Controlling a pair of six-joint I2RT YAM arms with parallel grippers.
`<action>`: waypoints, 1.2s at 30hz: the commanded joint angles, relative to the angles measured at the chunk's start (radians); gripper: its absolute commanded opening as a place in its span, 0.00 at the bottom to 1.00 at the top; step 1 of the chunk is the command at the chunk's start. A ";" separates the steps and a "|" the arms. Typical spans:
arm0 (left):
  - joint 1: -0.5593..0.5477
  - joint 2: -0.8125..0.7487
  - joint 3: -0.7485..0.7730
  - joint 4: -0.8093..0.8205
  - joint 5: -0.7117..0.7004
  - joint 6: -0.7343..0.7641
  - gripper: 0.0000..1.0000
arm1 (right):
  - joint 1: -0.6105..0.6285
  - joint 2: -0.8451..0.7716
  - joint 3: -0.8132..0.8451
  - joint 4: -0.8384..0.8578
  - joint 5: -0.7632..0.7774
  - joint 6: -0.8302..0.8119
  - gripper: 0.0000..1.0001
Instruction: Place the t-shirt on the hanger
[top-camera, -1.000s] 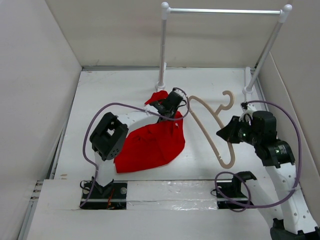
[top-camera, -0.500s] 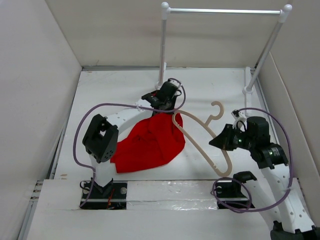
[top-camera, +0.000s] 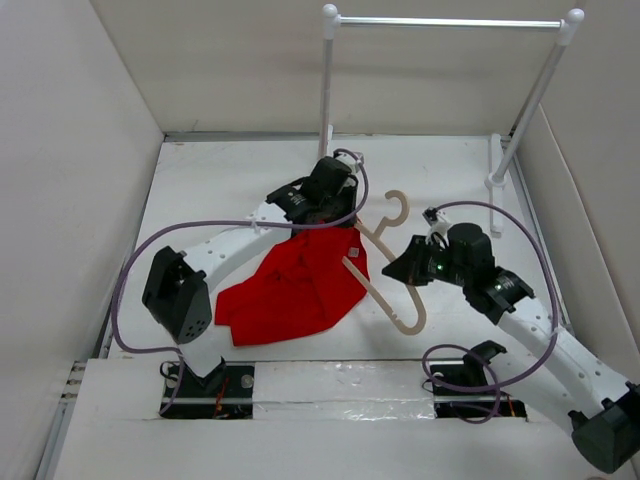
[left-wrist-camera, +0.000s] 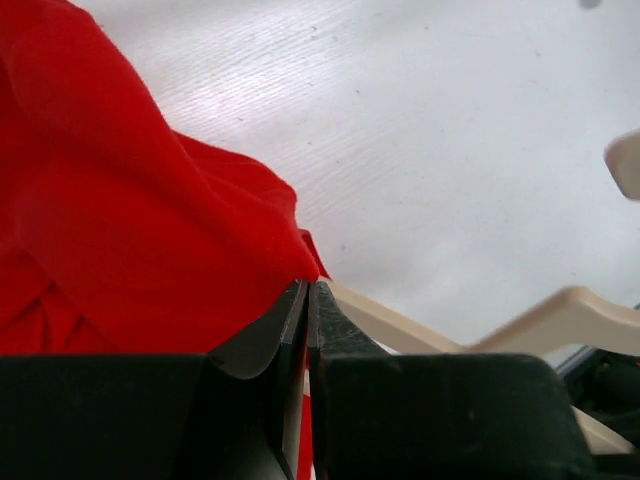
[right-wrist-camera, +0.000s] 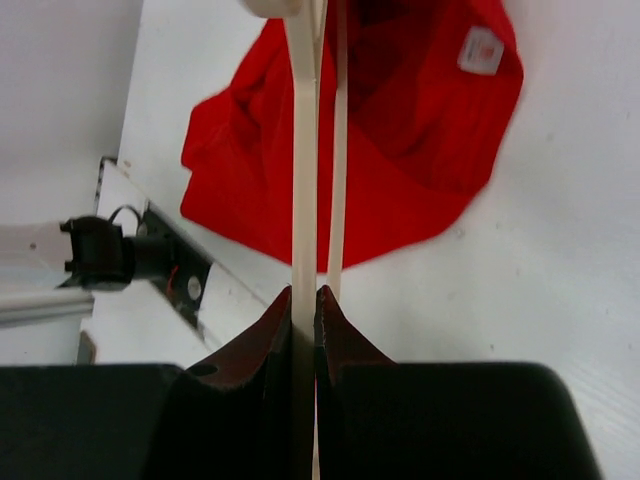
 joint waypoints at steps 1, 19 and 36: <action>-0.010 -0.089 0.014 -0.017 0.027 -0.056 0.00 | 0.122 -0.013 0.019 0.287 0.273 0.080 0.00; -0.020 -0.333 0.161 -0.149 -0.023 -0.135 0.00 | 0.307 0.483 0.172 1.031 0.747 -0.082 0.00; 0.037 -0.283 0.290 -0.149 -0.386 0.095 0.58 | 0.425 0.348 0.278 1.031 0.843 -0.314 0.00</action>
